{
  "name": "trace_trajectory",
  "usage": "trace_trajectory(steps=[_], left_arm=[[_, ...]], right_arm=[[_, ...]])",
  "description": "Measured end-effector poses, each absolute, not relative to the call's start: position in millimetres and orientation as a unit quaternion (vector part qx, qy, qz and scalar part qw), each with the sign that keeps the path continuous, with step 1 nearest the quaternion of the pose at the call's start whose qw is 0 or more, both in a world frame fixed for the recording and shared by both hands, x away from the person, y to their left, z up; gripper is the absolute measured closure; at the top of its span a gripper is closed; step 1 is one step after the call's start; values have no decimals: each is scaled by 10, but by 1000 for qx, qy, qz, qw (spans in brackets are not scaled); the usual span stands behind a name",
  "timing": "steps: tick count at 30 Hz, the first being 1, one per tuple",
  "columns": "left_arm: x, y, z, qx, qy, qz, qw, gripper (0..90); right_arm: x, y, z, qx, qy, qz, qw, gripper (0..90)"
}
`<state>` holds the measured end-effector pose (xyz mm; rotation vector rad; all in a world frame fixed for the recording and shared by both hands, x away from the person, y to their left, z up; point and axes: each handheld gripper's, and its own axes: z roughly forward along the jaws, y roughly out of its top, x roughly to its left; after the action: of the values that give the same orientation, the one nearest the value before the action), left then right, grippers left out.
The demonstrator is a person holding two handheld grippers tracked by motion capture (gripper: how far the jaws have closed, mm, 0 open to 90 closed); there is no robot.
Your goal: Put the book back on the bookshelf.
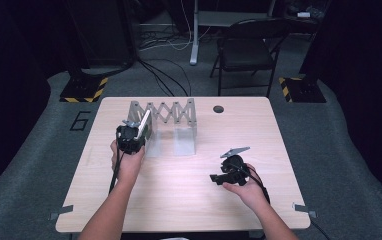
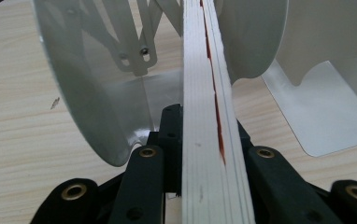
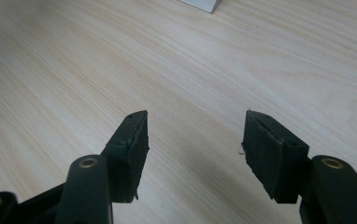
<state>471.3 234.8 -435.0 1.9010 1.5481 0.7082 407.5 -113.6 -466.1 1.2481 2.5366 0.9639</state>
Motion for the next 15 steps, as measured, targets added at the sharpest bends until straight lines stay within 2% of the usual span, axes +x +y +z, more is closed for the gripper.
trace_trajectory(steps=[15], left_arm=[[4739, 2352, -4420, 718, 581, 262, 280, 748]], right_arm=[[4050, -1175, -4671, 425, 843, 322, 77, 405]])
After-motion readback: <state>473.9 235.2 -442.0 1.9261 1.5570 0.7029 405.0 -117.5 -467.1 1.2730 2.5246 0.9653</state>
